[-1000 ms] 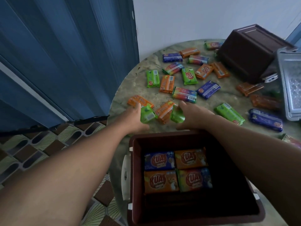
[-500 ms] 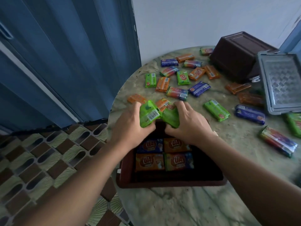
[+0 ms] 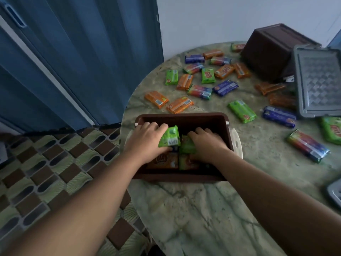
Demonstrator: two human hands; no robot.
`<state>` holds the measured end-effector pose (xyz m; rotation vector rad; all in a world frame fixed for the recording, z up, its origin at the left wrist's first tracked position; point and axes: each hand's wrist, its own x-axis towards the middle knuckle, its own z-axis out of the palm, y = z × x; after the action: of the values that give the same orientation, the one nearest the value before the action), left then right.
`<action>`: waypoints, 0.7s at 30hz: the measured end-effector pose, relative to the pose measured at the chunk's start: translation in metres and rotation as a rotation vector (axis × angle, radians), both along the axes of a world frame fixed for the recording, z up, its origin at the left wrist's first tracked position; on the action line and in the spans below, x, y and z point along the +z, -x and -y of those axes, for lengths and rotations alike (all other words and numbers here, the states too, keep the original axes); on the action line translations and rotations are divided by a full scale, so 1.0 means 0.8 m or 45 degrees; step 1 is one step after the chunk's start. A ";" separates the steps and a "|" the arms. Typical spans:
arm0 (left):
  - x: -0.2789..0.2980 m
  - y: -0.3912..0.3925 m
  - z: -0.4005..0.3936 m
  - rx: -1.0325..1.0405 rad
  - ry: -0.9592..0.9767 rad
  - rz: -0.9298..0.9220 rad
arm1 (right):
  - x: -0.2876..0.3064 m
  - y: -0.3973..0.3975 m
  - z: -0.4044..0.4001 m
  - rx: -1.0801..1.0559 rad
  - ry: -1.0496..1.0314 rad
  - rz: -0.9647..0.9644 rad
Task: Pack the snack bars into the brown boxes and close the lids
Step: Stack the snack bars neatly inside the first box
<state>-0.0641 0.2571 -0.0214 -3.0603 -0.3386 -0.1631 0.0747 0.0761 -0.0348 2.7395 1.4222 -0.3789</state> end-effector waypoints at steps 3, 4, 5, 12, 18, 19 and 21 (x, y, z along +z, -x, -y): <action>-0.004 -0.004 -0.002 -0.012 -0.065 -0.110 | -0.002 0.001 -0.002 -0.056 -0.088 -0.008; -0.004 -0.004 -0.002 -0.020 -0.067 -0.142 | -0.002 0.002 -0.002 -0.077 -0.125 -0.025; -0.004 -0.005 -0.004 -0.032 -0.057 -0.162 | -0.002 0.003 -0.004 -0.090 -0.151 -0.036; 0.000 -0.009 0.003 -0.064 0.003 -0.250 | 0.000 0.003 -0.005 -0.077 -0.141 -0.027; 0.006 -0.009 0.006 -0.105 0.044 -0.308 | -0.001 0.002 -0.005 -0.095 -0.086 -0.082; 0.009 -0.009 0.006 -0.112 0.062 -0.302 | -0.001 0.002 -0.005 -0.103 -0.088 -0.088; 0.012 -0.009 0.008 -0.108 0.105 -0.265 | -0.001 0.002 -0.005 -0.107 -0.095 -0.091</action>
<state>-0.0573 0.2509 -0.0121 -3.1355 -0.2082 0.1695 0.0730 0.0800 -0.0354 2.8808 1.3669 -0.4396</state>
